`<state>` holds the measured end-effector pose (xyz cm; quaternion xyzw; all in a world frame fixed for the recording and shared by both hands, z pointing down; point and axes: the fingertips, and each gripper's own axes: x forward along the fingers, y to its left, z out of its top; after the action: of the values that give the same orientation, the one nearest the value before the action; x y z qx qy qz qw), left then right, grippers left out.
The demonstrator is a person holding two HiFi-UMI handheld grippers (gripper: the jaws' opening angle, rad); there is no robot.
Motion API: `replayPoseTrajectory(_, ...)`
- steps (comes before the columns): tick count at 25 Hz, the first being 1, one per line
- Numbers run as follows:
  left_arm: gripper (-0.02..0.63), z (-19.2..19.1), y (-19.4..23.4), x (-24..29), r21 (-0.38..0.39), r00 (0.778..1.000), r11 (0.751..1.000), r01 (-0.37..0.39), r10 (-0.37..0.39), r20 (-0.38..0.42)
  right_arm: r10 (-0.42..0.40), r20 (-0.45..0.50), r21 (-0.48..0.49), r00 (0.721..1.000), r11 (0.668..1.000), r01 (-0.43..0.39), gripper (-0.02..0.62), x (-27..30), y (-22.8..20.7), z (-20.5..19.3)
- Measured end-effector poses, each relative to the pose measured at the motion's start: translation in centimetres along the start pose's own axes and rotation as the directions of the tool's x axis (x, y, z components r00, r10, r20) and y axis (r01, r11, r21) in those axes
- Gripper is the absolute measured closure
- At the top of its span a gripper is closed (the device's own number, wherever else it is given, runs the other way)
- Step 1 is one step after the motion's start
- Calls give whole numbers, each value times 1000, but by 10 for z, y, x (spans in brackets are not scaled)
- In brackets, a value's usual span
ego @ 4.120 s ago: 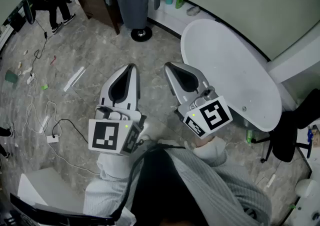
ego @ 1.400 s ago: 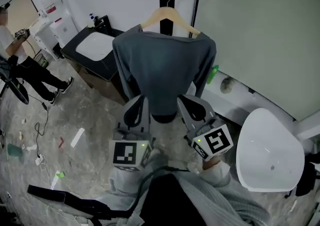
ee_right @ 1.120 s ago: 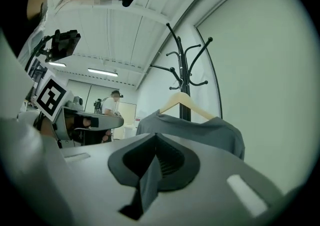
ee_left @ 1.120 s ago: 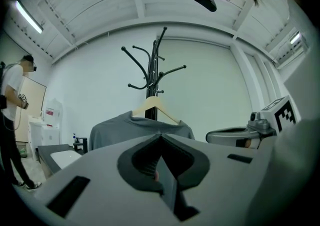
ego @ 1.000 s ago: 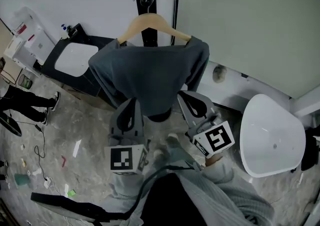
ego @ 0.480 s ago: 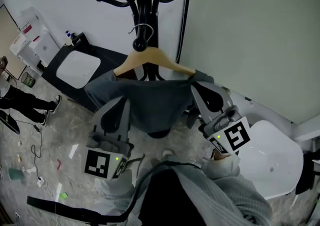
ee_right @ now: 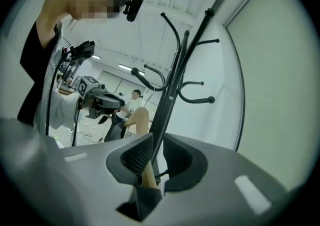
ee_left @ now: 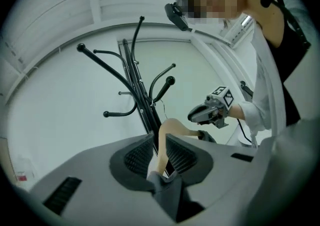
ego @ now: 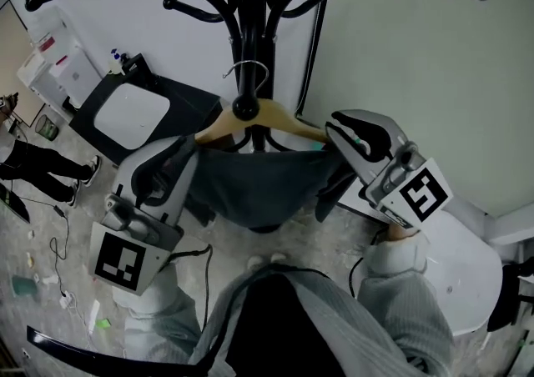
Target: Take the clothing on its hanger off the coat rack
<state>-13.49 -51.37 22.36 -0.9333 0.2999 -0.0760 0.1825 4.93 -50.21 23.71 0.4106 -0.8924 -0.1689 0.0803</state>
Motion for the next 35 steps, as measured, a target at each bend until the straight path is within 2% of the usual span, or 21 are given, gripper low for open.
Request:
replayPoseTrajectory(1,515,-1,1,1,27,999,999,31,-30,-18,32,-4,-10,999,999,-32,554,3,1,1)
replayPoseTrajectory(2,486,-2,2,2,52,998,997,57,-56,-37,68,-7,-17,998,998,-68,539,6,2,3)
replayPoseTrajectory(4,473,-5,4,5,75,993,992,100,-95,-64,143,-13,-23,990,989,-143,475,11,5,6)
replayPoseTrajectory(6,443,-6,5,8,62,986,986,157,-153,-68,219,-21,-19,976,975,-219,444,17,9,8)
replayPoseTrajectory(8,430,-6,1,13,45,970,971,234,-230,-75,296,-56,-9,954,955,-297,419,24,17,7)
replayPoseTrajectory(10,420,-10,-3,19,44,951,954,296,-290,-103,378,-107,-6,920,925,-381,393,30,28,2)
replayPoseTrajectory(13,420,-20,-1,33,61,940,946,320,-309,-143,484,-185,11,855,871,-491,393,37,41,-15)
replayPoseTrajectory(17,420,-38,-8,49,33,916,928,370,-359,-181,533,-186,17,826,842,-539,394,47,47,-28)
replayPoseTrajectory(19,422,-46,-13,56,36,902,917,398,-384,-199,553,-182,21,813,829,-559,415,47,51,-31)
replayPoseTrajectory(21,424,-51,-16,60,42,889,908,418,-399,-224,544,-187,16,818,834,-551,481,49,51,-32)
replayPoseTrajectory(23,483,-55,-15,62,44,882,904,426,-404,-243,524,-182,14,832,848,-530,519,52,46,-32)
replayPoseTrajectory(25,528,-55,-14,64,41,873,897,441,-418,-251,523,-176,23,834,849,-528,528,55,41,-33)
replayPoseTrajectory(28,534,-58,-15,66,14,859,887,461,-442,-260,520,-177,28,835,851,-524,531,58,38,-38)
replayPoseTrajectory(31,536,-54,-17,63,35,864,892,452,-427,-266,504,-171,10,847,860,-510,533,55,39,-32)
replayPoseTrajectory(35,537,-35,-16,62,93,884,898,429,-396,-248,485,-146,-31,863,869,-493,534,51,35,-17)
